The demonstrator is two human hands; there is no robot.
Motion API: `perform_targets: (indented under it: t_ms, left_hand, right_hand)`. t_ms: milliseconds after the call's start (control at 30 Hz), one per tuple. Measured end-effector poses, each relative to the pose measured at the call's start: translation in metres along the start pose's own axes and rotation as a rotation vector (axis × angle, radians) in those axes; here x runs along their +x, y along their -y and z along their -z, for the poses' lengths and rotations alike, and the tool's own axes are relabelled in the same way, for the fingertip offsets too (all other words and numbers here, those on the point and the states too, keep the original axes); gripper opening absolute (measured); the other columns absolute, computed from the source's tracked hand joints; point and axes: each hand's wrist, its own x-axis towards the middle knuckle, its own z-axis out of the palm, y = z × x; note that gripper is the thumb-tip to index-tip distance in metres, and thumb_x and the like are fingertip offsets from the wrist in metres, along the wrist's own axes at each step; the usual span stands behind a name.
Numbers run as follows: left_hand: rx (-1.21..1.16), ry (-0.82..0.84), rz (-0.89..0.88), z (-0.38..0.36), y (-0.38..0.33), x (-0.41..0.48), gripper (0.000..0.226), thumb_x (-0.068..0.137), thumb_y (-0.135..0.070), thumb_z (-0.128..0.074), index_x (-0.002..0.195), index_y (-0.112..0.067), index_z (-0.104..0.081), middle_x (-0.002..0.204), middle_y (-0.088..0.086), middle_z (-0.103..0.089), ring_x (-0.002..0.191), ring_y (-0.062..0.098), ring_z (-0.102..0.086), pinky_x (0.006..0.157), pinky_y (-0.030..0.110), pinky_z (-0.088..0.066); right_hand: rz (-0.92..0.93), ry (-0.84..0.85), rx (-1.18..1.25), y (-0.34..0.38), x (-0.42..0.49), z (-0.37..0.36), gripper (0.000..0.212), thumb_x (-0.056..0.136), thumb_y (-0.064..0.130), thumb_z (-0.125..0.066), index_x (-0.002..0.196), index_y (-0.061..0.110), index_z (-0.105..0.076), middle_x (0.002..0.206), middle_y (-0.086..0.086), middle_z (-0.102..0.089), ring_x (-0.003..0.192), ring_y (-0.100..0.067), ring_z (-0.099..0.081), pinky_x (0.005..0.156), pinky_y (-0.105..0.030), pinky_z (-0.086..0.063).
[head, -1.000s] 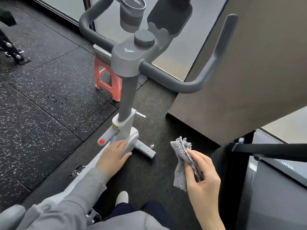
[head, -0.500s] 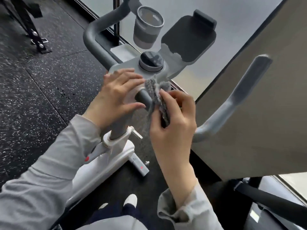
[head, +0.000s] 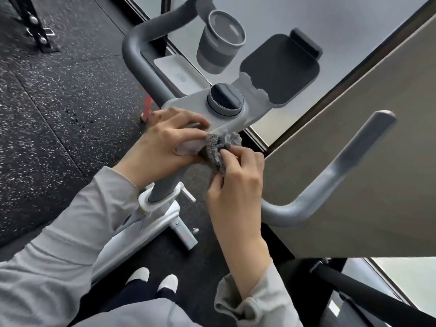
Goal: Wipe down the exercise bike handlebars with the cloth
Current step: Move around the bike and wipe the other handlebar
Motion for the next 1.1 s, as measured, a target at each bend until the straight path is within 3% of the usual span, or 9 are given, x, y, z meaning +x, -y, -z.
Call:
perform_targets:
  t_ms: [67, 300, 400, 500, 600, 767, 933, 1100]
  left_hand:
    - [0.024, 0.031, -0.003, 0.002, -0.003, -0.001, 0.042, 0.072, -0.044, -0.065, 0.106, -0.02, -0.071, 0.12, 0.0, -0.061, 0.114, 0.018, -0.049, 0.1, 0.054, -0.038]
    - [0.126, 0.1, -0.025, 0.005, -0.007, -0.001, 0.05, 0.067, -0.043, -0.075, 0.111, -0.019, -0.067, 0.123, 0.003, -0.058, 0.119, 0.027, -0.049, 0.101, 0.055, -0.036]
    - [0.154, 0.098, -0.032, 0.005, -0.011, 0.0, 0.053, 0.066, -0.05, -0.071, 0.108, -0.019, -0.068, 0.121, 0.004, -0.059, 0.118, 0.028, -0.05, 0.099, 0.054, -0.036]
    - [0.133, 0.103, -0.049, 0.001, -0.016, 0.0, 0.058, 0.067, -0.061, -0.06, 0.106, -0.019, -0.069, 0.121, 0.004, -0.06, 0.119, 0.026, -0.05, 0.099, 0.055, -0.036]
    - [0.092, 0.116, -0.098, -0.013, -0.033, 0.001, 0.058, 0.069, -0.064, -0.056, 0.105, -0.02, -0.07, 0.115, -0.001, -0.063, 0.116, 0.022, -0.054, 0.1, 0.042, -0.032]
    - [-0.023, 0.267, -0.098, -0.045, -0.075, 0.006, 0.064, 0.066, -0.07, -0.049, 0.106, -0.024, -0.068, 0.102, -0.007, -0.065, 0.101, 0.016, -0.059, 0.097, 0.032, -0.033]
    - [-0.068, 0.309, -0.039, -0.071, -0.098, 0.009, 0.069, 0.063, -0.078, -0.037, 0.108, -0.033, -0.064, 0.093, -0.014, -0.064, 0.09, 0.008, -0.058, 0.091, 0.024, -0.033]
    - [-0.067, 0.274, 0.06, -0.087, -0.116, 0.018, 0.066, 0.066, -0.077, -0.042, 0.115, -0.035, -0.058, 0.094, -0.012, -0.064, 0.093, 0.008, -0.058, 0.084, 0.023, -0.037]
  right_hand:
    - [-0.017, -0.014, -0.009, -0.007, -0.009, 0.007, 0.038, 0.068, -0.015, -0.056, 0.103, -0.003, -0.065, 0.103, -0.019, -0.061, 0.098, -0.032, -0.05, 0.089, -0.027, -0.04]
    - [-0.091, -0.133, -0.04, -0.041, -0.047, 0.037, 0.029, 0.082, 0.004, -0.05, 0.104, -0.001, -0.067, 0.103, -0.013, -0.062, 0.099, -0.018, -0.047, 0.093, -0.01, -0.035]
    - [-0.081, -0.167, -0.077, -0.058, -0.057, 0.048, 0.034, 0.085, 0.012, -0.042, 0.105, 0.0, -0.067, 0.104, -0.012, -0.062, 0.099, -0.019, -0.048, 0.094, -0.019, -0.039]
    - [-0.045, -0.201, -0.134, -0.079, -0.062, 0.056, 0.034, 0.086, 0.006, -0.041, 0.107, 0.0, -0.067, 0.106, -0.013, -0.061, 0.102, -0.02, -0.048, 0.093, -0.027, -0.043]
    - [0.007, -0.218, -0.154, -0.098, -0.062, 0.061, 0.032, 0.088, 0.001, -0.043, 0.11, 0.002, -0.066, 0.109, -0.012, -0.059, 0.104, -0.02, -0.049, 0.094, -0.03, -0.043]
    - [0.056, -0.268, -0.164, -0.131, -0.042, 0.07, 0.032, 0.085, -0.008, -0.048, 0.111, 0.001, -0.065, 0.11, -0.012, -0.06, 0.108, -0.012, -0.045, 0.097, -0.022, -0.038]
    - [0.135, -0.296, -0.163, -0.163, -0.016, 0.076, 0.028, 0.093, 0.002, -0.044, 0.111, 0.0, -0.065, 0.109, -0.014, -0.06, 0.108, -0.012, -0.045, 0.096, -0.021, -0.037]
    - [0.236, -0.341, -0.157, -0.192, 0.008, 0.08, 0.03, 0.098, 0.008, -0.04, 0.11, -0.003, -0.065, 0.109, -0.017, -0.06, 0.103, -0.022, -0.048, 0.096, -0.023, -0.037]
